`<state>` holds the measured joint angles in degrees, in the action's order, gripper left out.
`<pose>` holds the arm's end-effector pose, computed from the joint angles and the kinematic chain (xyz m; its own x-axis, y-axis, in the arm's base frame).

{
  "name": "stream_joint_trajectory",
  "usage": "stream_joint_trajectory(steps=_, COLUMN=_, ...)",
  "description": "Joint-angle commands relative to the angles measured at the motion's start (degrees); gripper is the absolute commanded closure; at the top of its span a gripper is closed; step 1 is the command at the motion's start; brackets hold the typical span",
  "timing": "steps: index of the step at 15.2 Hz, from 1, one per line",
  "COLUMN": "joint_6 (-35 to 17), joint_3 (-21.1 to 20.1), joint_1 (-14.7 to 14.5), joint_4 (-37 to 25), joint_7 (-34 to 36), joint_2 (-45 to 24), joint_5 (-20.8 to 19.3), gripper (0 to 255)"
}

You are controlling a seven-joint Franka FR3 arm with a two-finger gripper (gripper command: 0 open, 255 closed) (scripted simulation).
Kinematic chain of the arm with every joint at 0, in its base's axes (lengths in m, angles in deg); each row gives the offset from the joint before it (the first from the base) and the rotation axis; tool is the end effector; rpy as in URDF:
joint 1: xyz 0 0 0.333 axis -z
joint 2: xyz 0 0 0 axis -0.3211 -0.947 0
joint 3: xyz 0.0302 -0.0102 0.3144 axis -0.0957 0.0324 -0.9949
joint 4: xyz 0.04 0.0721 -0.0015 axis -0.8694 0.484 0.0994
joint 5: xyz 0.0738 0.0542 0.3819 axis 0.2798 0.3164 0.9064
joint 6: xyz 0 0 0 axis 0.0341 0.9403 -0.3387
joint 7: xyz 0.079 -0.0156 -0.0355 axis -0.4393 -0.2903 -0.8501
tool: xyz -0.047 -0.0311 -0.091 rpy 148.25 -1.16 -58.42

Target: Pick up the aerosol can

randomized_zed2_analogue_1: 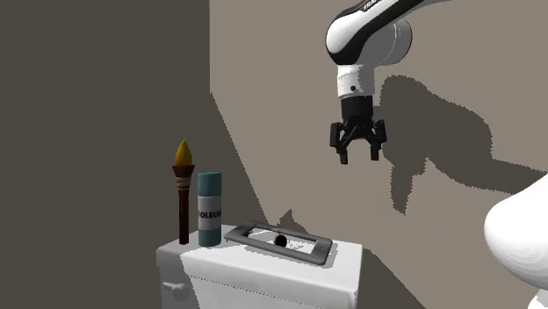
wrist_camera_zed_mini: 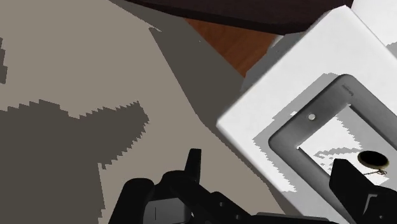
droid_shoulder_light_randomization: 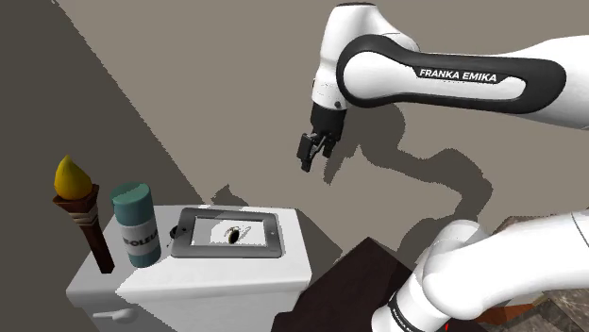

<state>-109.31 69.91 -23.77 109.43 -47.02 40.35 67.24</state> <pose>0.3577 0.1062 0.5583 0.9900 0.1392 0.0238 0.1366 -0.9866 0.0892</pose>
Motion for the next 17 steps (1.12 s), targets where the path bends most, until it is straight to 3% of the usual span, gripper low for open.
stream_joint_trajectory(steps=1, joint_6=-0.4, joint_3=-1.9, joint_1=-0.6, joint_4=-2.2, joint_7=2.3, joint_2=-2.6, joint_5=1.0, gripper=0)
stream_joint_trajectory(steps=9, joint_6=-3.2, joint_3=-9.6, joint_1=-2.4, joint_4=-12.1, joint_7=11.9, joint_2=-14.8, joint_5=2.4, gripper=0)
stream_joint_trajectory(steps=17, joint_6=-3.8, joint_3=-16.5, joint_1=-4.5, joint_4=-26.1, joint_7=22.3, joint_2=-29.6, joint_5=-1.0, gripper=0)
